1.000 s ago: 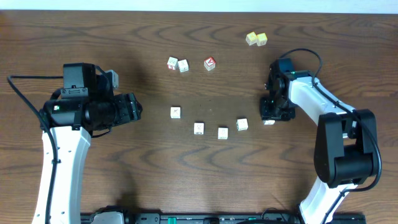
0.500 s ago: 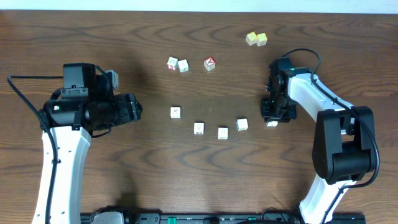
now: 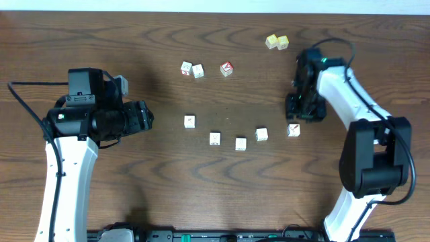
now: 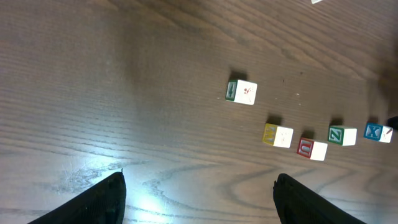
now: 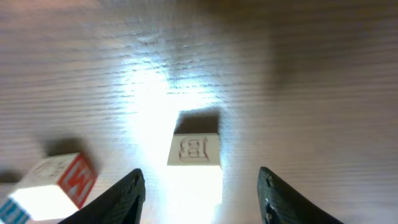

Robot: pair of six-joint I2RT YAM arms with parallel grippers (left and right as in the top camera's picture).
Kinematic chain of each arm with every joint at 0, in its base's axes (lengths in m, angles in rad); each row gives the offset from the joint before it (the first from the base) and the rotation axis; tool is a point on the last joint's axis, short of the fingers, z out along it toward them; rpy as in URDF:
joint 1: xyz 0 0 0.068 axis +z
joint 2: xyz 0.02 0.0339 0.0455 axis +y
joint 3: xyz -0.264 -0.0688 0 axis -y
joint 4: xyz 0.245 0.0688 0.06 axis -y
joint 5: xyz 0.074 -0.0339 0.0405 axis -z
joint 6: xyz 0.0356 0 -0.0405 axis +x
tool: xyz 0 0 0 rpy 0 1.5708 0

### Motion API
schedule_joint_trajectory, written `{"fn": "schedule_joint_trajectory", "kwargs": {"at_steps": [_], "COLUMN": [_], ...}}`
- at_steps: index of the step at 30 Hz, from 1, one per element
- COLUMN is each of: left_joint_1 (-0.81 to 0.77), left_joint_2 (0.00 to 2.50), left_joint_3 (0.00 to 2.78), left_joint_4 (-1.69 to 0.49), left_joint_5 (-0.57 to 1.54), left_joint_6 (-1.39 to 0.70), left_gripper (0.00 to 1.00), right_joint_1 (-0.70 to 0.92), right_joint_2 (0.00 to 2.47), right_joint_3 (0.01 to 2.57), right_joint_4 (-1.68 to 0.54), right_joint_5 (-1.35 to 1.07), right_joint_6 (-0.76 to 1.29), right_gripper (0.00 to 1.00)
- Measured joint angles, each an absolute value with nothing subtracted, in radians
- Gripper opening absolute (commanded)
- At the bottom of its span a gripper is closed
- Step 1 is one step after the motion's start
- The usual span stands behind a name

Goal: Lift 5 blocks
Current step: 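Grasp the fish-picture block with the right gripper, place it beside the B block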

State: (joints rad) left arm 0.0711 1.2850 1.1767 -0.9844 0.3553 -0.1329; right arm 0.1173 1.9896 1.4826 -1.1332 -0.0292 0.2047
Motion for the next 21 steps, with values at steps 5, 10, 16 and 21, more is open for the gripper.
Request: {"fn": "schedule_joint_trajectory", "kwargs": {"at_steps": [5, 10, 16, 21], "left_joint_1": [0.071, 0.071, 0.071, 0.071], "left_joint_2": [1.285, 1.285, 1.285, 1.285], "left_joint_3": [1.177, 1.177, 1.177, 1.177], "left_joint_4": [-0.985, -0.985, -0.985, -0.984], "left_joint_5": [0.355, 0.356, 0.356, 0.356], "left_joint_6": [-0.133, -0.133, -0.133, -0.133], "left_gripper": [0.77, 0.77, 0.77, 0.77], "right_joint_1": [0.097, 0.123, 0.282, 0.419], "right_joint_2": [1.99, 1.989, 1.989, 1.99], "right_joint_3": [1.665, 1.726, 1.623, 1.473], "right_joint_4": [-1.267, -1.267, -1.235, -1.164], "right_joint_5": [-0.076, -0.277, -0.226, -0.081], "right_joint_6": [0.203, 0.181, 0.223, 0.354], "right_gripper": [0.64, 0.67, 0.67, 0.6]}}
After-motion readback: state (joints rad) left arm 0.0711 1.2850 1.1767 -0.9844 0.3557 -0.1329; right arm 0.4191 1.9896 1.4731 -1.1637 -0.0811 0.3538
